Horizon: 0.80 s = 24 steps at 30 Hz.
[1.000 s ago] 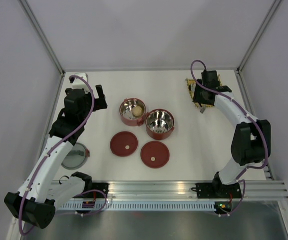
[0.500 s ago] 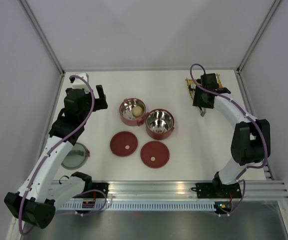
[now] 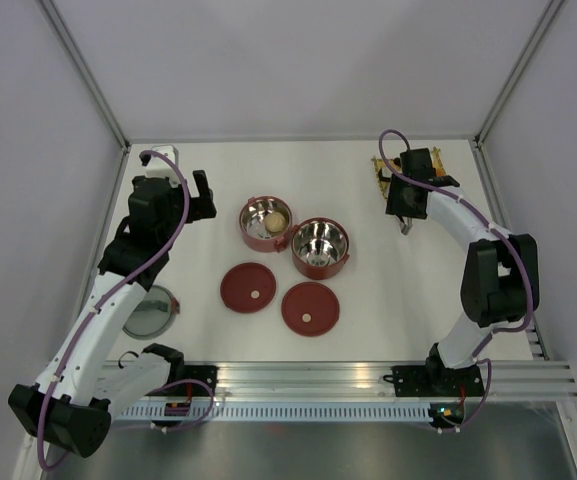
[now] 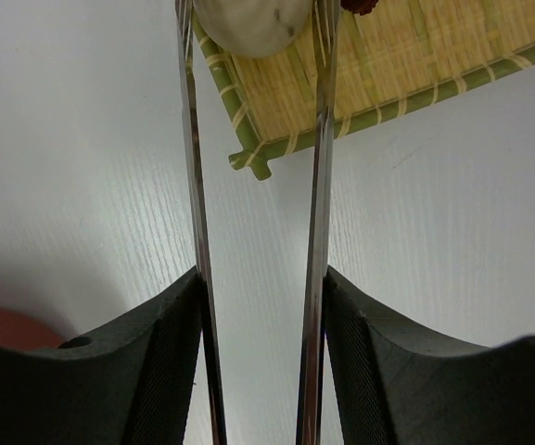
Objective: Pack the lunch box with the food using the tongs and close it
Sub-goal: Pick up the fake food from the plate.
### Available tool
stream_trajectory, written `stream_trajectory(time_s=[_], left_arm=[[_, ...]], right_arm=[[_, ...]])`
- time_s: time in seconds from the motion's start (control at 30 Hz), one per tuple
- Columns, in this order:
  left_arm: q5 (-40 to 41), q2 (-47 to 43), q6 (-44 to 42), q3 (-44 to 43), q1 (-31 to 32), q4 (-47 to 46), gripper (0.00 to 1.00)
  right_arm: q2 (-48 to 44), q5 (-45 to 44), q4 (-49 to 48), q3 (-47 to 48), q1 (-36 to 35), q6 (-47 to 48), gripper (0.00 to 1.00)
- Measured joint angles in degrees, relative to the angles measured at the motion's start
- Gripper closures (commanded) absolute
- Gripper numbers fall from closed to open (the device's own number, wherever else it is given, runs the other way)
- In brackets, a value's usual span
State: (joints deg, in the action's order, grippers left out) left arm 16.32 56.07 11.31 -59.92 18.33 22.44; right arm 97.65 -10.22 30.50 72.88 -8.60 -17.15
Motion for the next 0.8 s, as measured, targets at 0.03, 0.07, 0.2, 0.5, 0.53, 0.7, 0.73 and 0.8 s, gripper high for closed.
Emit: stream_trajectory(time_s=[0.03, 0.07, 0.2, 0.5, 0.53, 0.7, 0.73, 0.8], left_arm=[[0.00, 0.00, 0.00, 0.00, 0.00, 0.00, 0.00], [0.02, 0.00, 0.00, 0.00, 0.00, 0.00, 0.00], [0.00, 0.00, 0.00, 0.00, 0.00, 0.00, 0.00], [0.00, 0.00, 0.00, 0.00, 0.00, 0.00, 0.00], [0.00, 0.00, 0.00, 0.00, 0.00, 0.00, 0.00], [0.00, 0.00, 0.00, 0.00, 0.00, 0.00, 0.00], [0.00, 0.00, 0.00, 0.00, 0.00, 0.00, 0.00], [0.00, 0.00, 0.00, 0.00, 0.00, 0.00, 0.00]], right_arm=[[0.31, 0.09, 0.02, 0.00, 0.00, 0.02, 0.44], [0.55, 0.20, 0.00, 0.00, 0.00, 0.07, 0.45], [0.76, 0.37, 0.00, 0.00, 0.00, 0.48, 0.57], [0.63, 0.55, 0.61, 0.15, 0.00, 0.90, 0.71], [0.44, 0.83, 0.90, 0.28, 0.00, 0.94, 0.74], [-3.26, 3.17, 2.75, 1.53, -0.31, 1.70, 0.80], [-4.50, 3.19, 3.32, 1.99, -0.63, 1.92, 0.80], [-6.60, 2.56, 4.48, 3.54, -2.08, 2.21, 0.80]])
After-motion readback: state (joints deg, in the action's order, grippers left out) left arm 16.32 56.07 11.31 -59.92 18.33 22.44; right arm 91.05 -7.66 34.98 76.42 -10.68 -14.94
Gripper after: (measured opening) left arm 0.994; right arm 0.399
